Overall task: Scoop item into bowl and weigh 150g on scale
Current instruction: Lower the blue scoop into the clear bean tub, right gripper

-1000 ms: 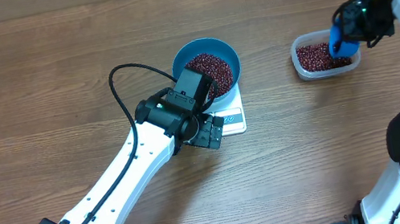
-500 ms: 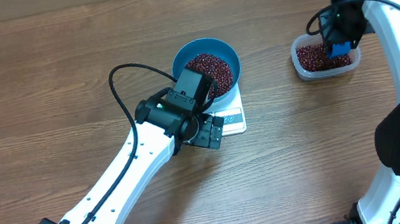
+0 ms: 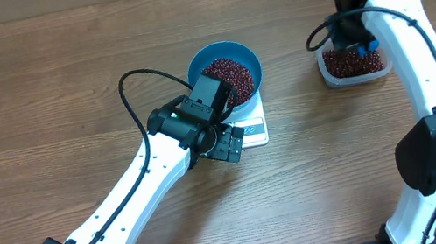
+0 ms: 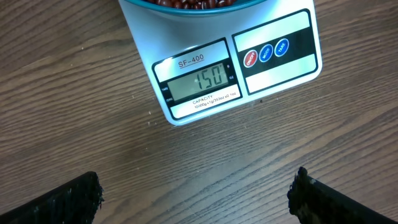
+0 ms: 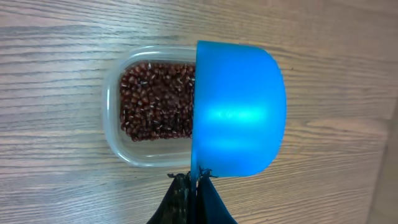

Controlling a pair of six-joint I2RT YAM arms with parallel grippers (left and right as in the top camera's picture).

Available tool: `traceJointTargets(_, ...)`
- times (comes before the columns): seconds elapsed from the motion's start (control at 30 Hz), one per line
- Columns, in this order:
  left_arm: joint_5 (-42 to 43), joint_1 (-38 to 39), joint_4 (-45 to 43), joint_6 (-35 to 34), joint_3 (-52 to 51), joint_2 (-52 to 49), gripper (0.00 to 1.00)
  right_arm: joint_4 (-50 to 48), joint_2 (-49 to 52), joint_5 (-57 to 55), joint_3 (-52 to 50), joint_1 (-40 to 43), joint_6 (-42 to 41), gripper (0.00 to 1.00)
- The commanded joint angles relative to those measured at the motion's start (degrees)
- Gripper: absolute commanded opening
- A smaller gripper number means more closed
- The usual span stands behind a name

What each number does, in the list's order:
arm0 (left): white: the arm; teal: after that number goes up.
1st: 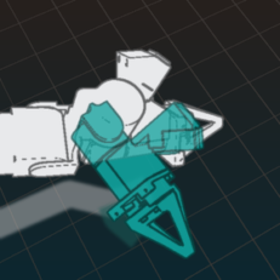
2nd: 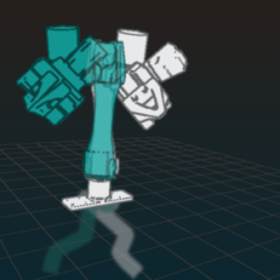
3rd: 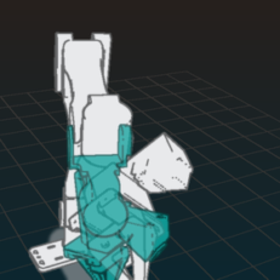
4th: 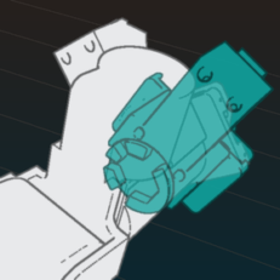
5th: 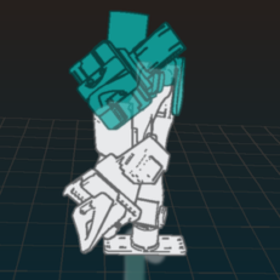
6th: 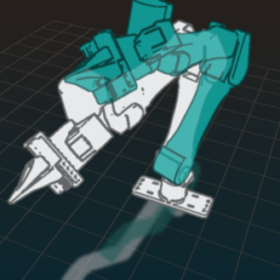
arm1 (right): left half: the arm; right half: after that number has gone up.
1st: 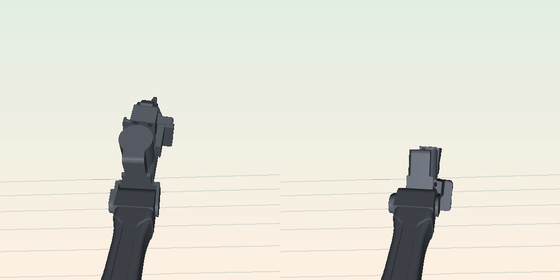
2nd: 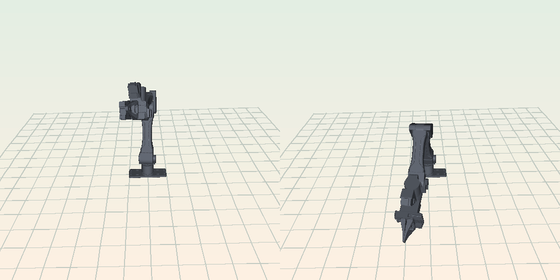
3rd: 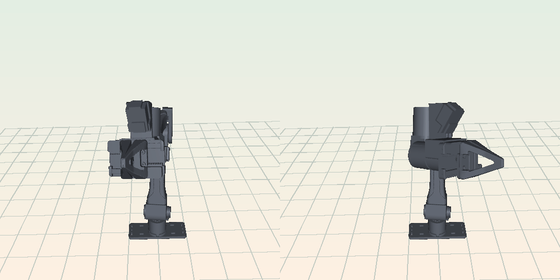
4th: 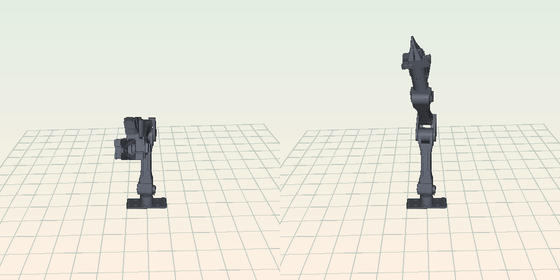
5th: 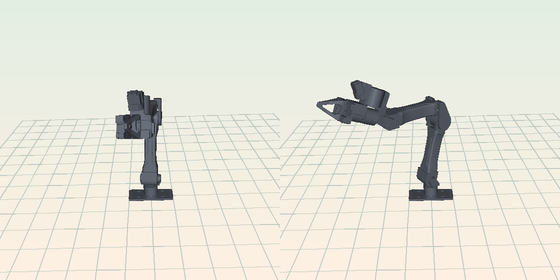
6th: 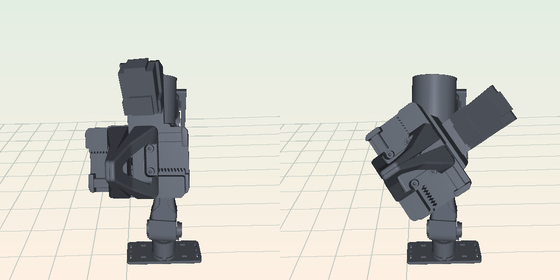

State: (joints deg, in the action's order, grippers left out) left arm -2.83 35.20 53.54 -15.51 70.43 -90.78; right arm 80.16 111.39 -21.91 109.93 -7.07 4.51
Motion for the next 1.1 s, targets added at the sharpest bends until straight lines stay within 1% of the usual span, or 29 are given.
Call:
traceJointTargets(0.0, -0.7, 0.1, -0.1, 0.1, -0.5, 0.1, 1.00, -0.3, -1.9, -5.5, 1.4, -0.9, -0.3, 0.04)
traceJointTargets(0.23, -0.7, 0.1, 0.0, 0.1, -0.5, 0.1, 1.00, -0.3, -1.9, -5.0, 1.4, -0.7, -1.8, 0.04)
traceJointTargets(0.37, -0.7, 0.1, -0.1, 0.1, -0.5, 0.1, 1.00, -0.7, -1.3, -3.4, 1.4, 1.1, -4.3, 0.04)
traceJointTargets(0.57, -0.7, 0.1, 0.0, 0.1, -0.5, 0.1, 0.99, -1.2, -0.2, 15.3, 1.4, 6.6, -4.1, 0.04)
traceJointTargets(0.8, -0.7, 0.1, -0.1, 0.1, -0.5, 0.1, 1.00, -1.2, -0.2, 24.4, 1.4, 12.3, -3.6, 0.04)
traceJointTargets(0.97, -0.7, 0.1, -0.1, 0.1, -0.5, 0.1, 1.00, -1.6, -0.1, 37.6, 1.4, 15.6, 2.5, 0.04)
traceJointTargets(1.07, -0.7, 0.1, -0.1, 0.1, -0.5, 0.1, 0.99, -1.3, -0.1, 40.0, 1.4, 17.0, 3.3, 0.04)
